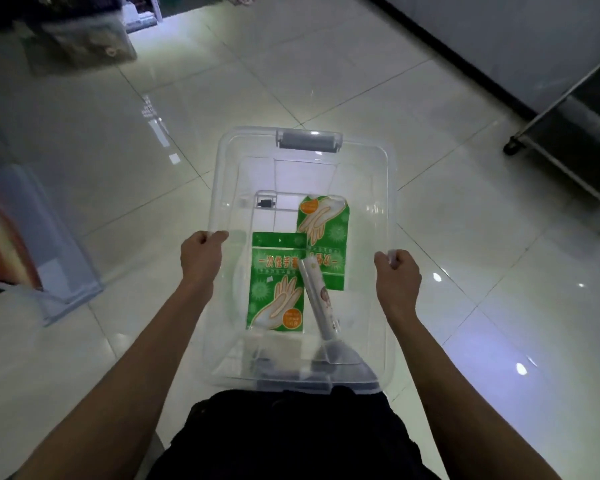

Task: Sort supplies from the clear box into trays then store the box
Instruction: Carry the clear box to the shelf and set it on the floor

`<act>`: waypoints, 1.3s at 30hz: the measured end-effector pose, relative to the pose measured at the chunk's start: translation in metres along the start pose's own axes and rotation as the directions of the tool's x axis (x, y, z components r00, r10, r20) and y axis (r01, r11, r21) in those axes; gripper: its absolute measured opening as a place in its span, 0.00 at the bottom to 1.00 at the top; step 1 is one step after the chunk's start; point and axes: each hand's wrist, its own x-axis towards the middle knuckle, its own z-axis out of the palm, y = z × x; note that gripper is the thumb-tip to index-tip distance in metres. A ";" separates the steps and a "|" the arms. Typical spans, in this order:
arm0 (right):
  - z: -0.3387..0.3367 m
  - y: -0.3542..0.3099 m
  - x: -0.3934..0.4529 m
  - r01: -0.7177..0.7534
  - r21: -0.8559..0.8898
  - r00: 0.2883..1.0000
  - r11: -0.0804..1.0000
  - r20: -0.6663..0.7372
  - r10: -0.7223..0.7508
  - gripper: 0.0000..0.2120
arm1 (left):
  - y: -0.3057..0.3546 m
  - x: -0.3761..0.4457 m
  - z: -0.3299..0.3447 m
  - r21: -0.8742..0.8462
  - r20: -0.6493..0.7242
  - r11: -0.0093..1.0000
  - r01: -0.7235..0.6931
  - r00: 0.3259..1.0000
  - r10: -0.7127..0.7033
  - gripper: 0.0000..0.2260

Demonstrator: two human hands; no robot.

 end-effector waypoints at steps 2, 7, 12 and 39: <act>0.014 -0.015 0.031 -0.013 0.009 1.000 1.000 -0.028 0.013 0.11 | 0.023 0.032 0.020 0.027 0.012 1.000 -0.001 1.000 0.000 0.13; 0.061 -0.044 0.134 -0.061 0.025 0.997 0.998 -0.045 0.062 0.09 | 0.075 0.127 0.085 0.070 0.035 0.997 -0.018 0.999 0.015 0.11; 0.109 -0.082 0.259 -0.063 0.002 0.998 0.998 -0.024 0.063 0.08 | 0.129 0.212 0.152 0.137 -0.003 0.990 -0.018 1.000 0.019 0.14; 0.435 -0.407 0.678 -0.035 -0.016 0.997 0.999 0.073 0.036 0.15 | 0.440 0.693 0.265 0.069 -0.114 0.997 -0.029 0.993 0.037 0.09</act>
